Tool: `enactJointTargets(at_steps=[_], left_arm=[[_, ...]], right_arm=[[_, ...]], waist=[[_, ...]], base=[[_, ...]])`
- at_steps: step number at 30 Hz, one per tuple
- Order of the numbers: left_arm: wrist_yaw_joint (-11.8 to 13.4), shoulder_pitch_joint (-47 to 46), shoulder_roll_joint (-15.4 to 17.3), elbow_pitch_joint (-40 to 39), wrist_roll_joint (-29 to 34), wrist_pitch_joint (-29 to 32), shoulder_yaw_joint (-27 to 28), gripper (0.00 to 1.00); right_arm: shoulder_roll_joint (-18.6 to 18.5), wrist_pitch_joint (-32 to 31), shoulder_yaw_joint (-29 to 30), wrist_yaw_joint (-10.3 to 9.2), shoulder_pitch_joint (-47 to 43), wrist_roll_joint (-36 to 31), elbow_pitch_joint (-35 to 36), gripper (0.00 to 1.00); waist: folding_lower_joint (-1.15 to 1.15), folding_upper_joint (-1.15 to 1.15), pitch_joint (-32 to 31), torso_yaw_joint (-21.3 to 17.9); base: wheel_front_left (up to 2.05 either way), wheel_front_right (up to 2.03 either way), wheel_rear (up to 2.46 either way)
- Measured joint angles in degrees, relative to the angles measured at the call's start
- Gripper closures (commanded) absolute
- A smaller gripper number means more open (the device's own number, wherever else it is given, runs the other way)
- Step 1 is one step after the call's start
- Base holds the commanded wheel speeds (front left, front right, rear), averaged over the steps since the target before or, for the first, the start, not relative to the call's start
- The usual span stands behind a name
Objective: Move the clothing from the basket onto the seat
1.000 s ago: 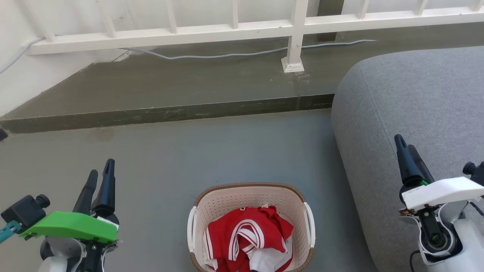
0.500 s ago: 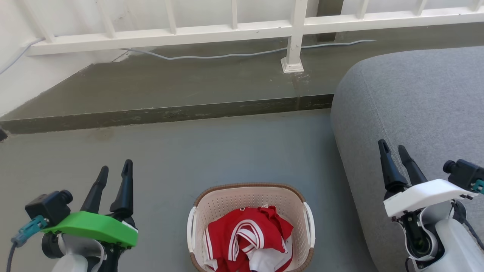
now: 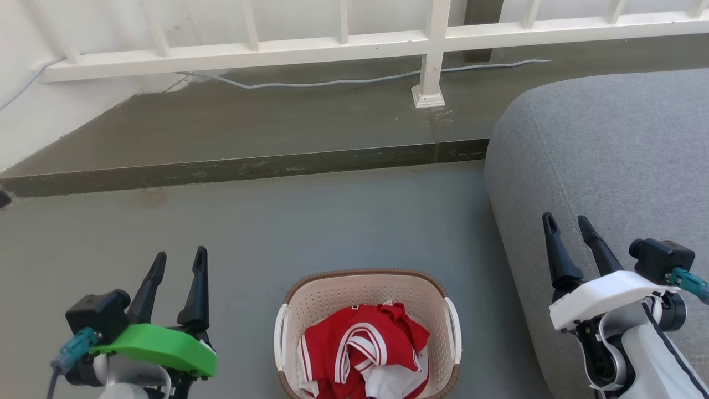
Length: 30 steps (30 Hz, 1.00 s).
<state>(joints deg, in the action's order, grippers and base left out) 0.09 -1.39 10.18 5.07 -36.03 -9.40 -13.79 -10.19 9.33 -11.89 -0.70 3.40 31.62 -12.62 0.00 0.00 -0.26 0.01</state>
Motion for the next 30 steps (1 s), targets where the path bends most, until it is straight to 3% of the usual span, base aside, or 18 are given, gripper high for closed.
enactJointTargets(at_steps=[24,30], left_arm=[[2.98,0.77,0.74,-0.01,15.56,-4.87,-3.22,0.00],[3.04,1.46,0.73,0.74,15.61,-4.87,-3.05,0.00]], right_arm=[[-0.60,5.00,-3.79,-2.53,-0.01,-15.81,-0.68,0.00],[-0.52,5.01,-3.53,-2.87,-0.01,-15.93,-0.70,0.00]], waist=[[0.00,0.00,0.17,0.15],[0.00,0.00,0.28,0.17]], base=[[0.00,0.00,0.00],[0.00,0.00,0.00]])
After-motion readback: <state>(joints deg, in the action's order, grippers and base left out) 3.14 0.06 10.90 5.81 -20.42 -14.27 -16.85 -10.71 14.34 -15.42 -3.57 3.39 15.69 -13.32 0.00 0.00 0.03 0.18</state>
